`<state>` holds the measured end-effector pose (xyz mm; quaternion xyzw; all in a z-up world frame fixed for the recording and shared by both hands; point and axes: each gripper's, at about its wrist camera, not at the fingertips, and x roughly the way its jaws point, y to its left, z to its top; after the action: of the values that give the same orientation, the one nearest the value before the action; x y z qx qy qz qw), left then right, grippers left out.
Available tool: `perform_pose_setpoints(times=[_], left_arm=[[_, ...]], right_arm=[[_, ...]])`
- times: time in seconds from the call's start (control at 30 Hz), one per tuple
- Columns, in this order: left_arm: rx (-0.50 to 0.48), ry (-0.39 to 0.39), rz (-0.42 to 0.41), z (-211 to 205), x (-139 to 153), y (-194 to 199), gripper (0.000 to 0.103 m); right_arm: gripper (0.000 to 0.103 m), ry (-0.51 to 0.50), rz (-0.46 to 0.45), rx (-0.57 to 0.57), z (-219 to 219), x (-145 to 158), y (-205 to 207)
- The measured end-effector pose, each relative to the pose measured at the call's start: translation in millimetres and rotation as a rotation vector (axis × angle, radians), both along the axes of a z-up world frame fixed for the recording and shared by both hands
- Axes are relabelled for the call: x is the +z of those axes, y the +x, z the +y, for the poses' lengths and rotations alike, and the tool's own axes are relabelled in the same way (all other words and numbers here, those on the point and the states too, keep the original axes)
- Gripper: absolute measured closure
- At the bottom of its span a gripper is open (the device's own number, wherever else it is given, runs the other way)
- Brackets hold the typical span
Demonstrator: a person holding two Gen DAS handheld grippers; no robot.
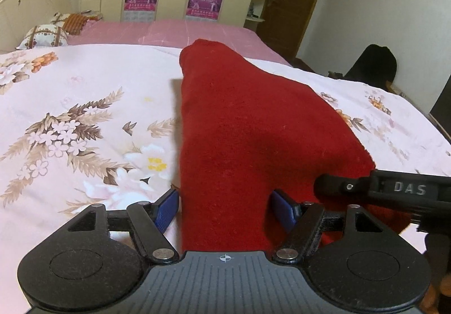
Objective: Fold small clothes
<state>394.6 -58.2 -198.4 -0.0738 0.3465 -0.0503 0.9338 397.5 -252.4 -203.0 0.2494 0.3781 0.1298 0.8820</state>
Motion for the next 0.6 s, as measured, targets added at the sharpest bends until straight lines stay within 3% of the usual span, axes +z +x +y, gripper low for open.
perform_pose_setpoints(times=[0.07, 0.1, 0.23, 0.33, 0.43, 0.53, 0.6], left_arm=[[0.000, -0.023, -0.008, 2.4, 1.7, 1.5, 0.031], [-0.003, -0.032, -0.025, 2.4, 5.3, -0.5, 0.031], [-0.022, -0.037, -0.082, -5.4, 21.6, -0.6, 0.031], [-0.035, -0.030, -0.081, -13.3, 23.4, 3.0, 0.031], [-0.038, 0.026, -0.051, -22.3, 11.5, 5.7, 0.031], [-0.037, 0.014, -0.006, -23.8, -3.9, 7.9, 0.031], [-0.036, 0.027, -0.010, -26.0, -4.1, 6.1, 0.030]], right_arm=[[0.090, 0.012, -0.022, 0.012, -2.6, 3.5, -1.3], [0.091, 0.019, -0.031, 0.018, -4.6, 8.0, -2.8], [0.092, -0.067, -0.153, 0.028, -11.7, 39.0, -15.3], [0.092, -0.089, -0.170, 0.026, -24.0, 47.5, -20.3], [0.092, -0.075, -0.099, 0.009, -33.3, 26.2, -20.2], [0.088, -0.146, -0.059, -0.022, -29.4, -2.2, -21.8], [0.086, -0.104, -0.050, -0.056, -33.3, -7.3, -23.0]])
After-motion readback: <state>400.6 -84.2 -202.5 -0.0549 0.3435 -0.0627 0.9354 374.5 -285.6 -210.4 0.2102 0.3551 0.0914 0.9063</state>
